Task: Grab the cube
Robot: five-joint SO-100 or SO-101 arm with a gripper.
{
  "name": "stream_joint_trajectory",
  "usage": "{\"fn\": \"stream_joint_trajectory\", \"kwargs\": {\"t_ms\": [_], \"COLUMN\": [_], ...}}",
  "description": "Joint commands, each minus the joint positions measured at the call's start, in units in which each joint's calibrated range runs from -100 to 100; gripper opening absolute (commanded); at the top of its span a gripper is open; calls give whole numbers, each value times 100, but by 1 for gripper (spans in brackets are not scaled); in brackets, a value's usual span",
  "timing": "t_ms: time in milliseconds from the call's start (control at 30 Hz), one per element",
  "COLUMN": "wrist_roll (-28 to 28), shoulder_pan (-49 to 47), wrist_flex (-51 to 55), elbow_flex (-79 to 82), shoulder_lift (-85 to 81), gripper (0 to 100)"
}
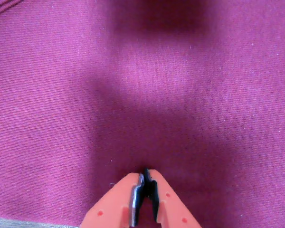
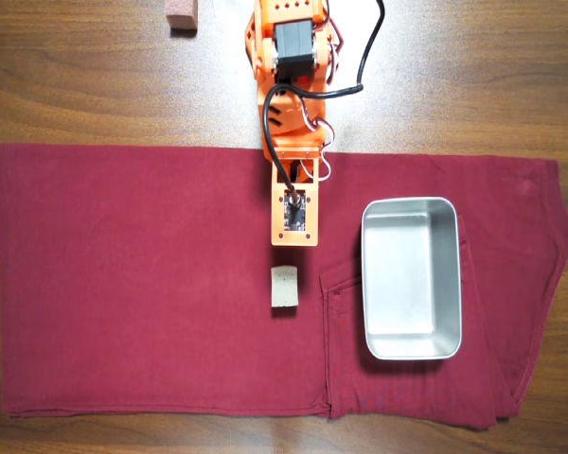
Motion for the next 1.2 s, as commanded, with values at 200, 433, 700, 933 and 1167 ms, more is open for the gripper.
{"fn": "stream_joint_trajectory", "kwargs": {"t_ms": [200,433,700,933,1167], "wrist_roll": [10,-5,-10,723,762], "shoulder_pan": [-21,-108,46,1207,1504], "wrist_flex": [103,103,-957,-671,-1381], "elbow_flex": [28,28,-2212,-6226,-6636], "shoulder_lift": [-14,-14,2774,6271,7612], "gripper": [1,1,5,26,30]}}
